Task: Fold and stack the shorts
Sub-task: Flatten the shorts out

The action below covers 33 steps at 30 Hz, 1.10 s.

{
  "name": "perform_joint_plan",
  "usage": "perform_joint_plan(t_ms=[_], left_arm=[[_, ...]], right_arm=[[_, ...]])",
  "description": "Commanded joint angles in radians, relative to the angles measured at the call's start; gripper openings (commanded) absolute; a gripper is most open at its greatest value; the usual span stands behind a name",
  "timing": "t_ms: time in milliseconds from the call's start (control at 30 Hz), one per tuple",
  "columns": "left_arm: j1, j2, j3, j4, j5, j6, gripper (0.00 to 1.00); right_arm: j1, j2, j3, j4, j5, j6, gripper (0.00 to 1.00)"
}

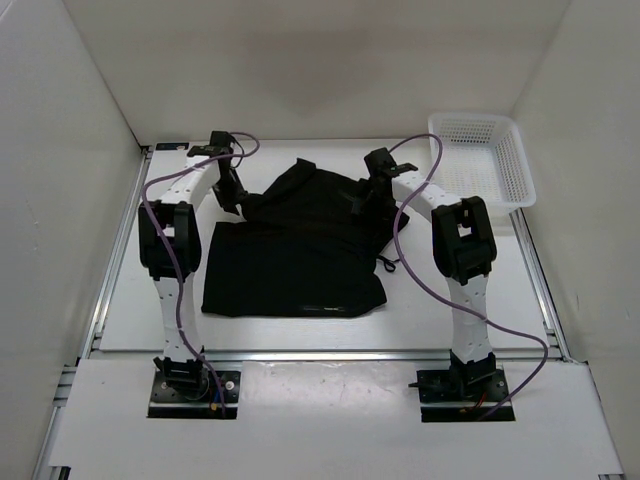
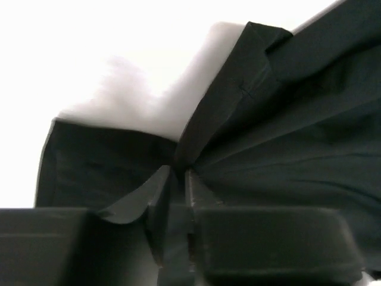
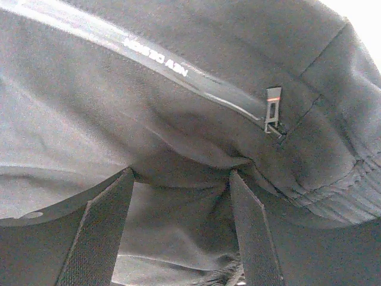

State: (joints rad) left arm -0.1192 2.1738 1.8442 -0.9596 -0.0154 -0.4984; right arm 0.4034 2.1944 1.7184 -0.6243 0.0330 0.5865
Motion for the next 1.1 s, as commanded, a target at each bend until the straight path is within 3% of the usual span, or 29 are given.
perform_joint_plan(t_ms=[0,167,367,533,600,667,700,1067], left_arm=[[0.023,-0.094,0.003,0.062,0.006,-0.029,0.33],[-0.014,-0.013,0.127,0.062,-0.018,0.004,0.78],[-0.025,0.153,0.303,-0.03,-0.017,0.014,0.81],[-0.025,0.244,0.334,-0.093,0.014,0.023,0.72],[-0.025,0.244,0.311,-0.093,0.025,0.034,0.6],[-0.025,0.244,0.302,-0.093,0.035,0.046,0.2],[-0.025,0.253,0.302,-0.093,0.035,0.046,0.1],[0.125,0.054,0.149,-0.005,0.086,0.0,0.1]], right_arm=[[0.009,0.031,0.021,-0.032,-0.005,-0.043,0.71],[0.018,-0.022,0.021,-0.032,0.013,-0.053,0.77],[0.018,-0.148,0.007,-0.032,0.073,-0.043,0.83],[-0.08,-0.228,-0.083,-0.032,0.033,-0.008,0.83],[-0.113,-0.249,-0.129,-0.032,0.033,-0.008,0.83],[-0.123,-0.249,-0.151,-0.022,0.024,-0.008,0.83],[-0.136,-0.249,-0.151,-0.022,0.024,-0.008,0.83],[-0.103,-0.182,-0.126,-0.041,0.015,-0.06,0.83]])
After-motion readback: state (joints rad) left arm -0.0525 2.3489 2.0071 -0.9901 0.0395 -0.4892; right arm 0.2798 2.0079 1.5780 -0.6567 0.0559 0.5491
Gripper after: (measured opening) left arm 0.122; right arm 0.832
